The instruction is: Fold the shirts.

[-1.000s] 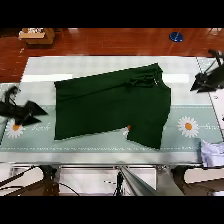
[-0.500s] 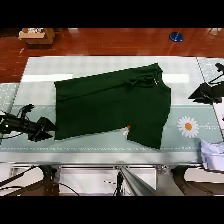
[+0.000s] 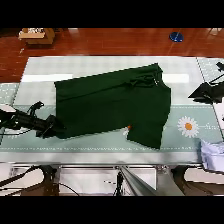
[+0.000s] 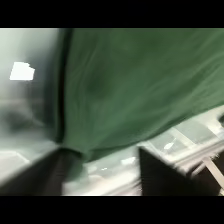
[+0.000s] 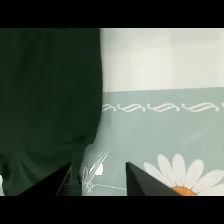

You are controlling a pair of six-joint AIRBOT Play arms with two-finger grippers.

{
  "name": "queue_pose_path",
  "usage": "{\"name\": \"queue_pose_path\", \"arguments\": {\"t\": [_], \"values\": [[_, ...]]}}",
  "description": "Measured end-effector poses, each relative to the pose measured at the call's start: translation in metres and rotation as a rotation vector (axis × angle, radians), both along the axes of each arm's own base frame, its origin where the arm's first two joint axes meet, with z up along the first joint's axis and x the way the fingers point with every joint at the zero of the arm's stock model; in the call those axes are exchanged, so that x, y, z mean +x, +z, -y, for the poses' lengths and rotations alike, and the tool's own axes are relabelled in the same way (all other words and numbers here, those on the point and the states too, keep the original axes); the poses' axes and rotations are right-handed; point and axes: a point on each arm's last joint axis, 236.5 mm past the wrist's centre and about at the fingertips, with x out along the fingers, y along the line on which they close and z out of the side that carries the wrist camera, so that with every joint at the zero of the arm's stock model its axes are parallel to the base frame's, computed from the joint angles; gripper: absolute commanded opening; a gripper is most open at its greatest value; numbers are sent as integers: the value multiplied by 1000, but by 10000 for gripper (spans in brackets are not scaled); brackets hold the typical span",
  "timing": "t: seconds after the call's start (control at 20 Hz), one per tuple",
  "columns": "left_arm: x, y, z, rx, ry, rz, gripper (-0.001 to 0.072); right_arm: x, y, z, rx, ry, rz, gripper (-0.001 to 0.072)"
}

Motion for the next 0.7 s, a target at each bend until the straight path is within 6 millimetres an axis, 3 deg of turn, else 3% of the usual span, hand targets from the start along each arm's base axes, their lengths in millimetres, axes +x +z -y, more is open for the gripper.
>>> {"name": "queue_pose_path", "arguments": {"t": [0.3, 0.45, 0.7], "values": [[5, -10, 15, -8, -13, -6, 22, -5, 8, 2, -5, -15, 16, 478], [4, -10, 17, -14, -32, -3, 22, -22, -9, -2, 56, -59, -33, 479], [2, -10, 18, -19, -56, 3, 22, -35, -40, -32, 176, -113, -75, 477]]}}
